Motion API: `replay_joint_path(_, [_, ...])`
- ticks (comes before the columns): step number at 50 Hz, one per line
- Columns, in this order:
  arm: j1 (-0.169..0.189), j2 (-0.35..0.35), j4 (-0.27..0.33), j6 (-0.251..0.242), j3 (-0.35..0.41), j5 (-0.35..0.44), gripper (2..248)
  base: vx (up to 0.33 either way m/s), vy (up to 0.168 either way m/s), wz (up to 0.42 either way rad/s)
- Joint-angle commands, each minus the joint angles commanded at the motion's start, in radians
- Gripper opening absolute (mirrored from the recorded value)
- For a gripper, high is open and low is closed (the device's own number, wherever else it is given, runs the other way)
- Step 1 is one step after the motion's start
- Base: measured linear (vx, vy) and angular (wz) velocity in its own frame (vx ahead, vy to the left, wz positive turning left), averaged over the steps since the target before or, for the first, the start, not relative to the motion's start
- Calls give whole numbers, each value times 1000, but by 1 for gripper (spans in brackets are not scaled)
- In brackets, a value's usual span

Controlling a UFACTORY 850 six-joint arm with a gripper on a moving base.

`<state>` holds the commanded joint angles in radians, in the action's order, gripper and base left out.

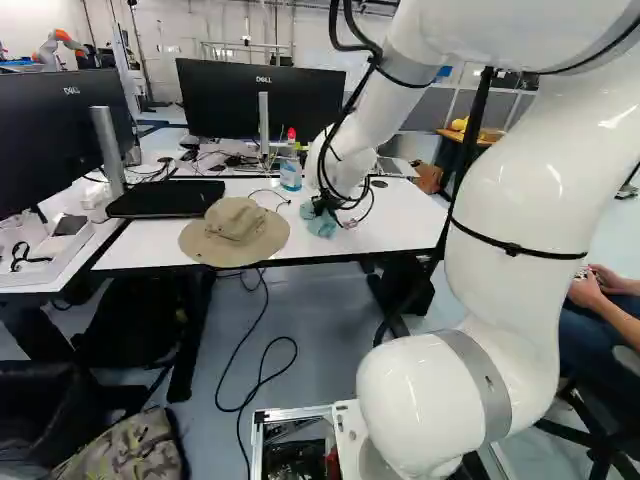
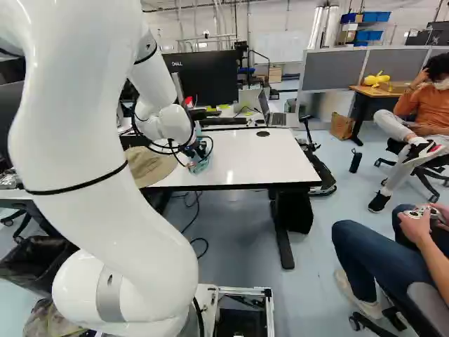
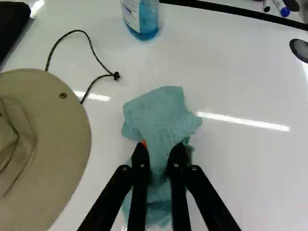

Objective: Clean the table with the green towel

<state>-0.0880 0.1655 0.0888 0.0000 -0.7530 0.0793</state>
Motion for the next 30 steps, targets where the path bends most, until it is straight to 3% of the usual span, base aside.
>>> replay_joint_path(12, [20,43,0,0,-49,0,50,0,0,0])
replay_joint_path(30, [14,121,0,0,-142,0,50,0,0,0])
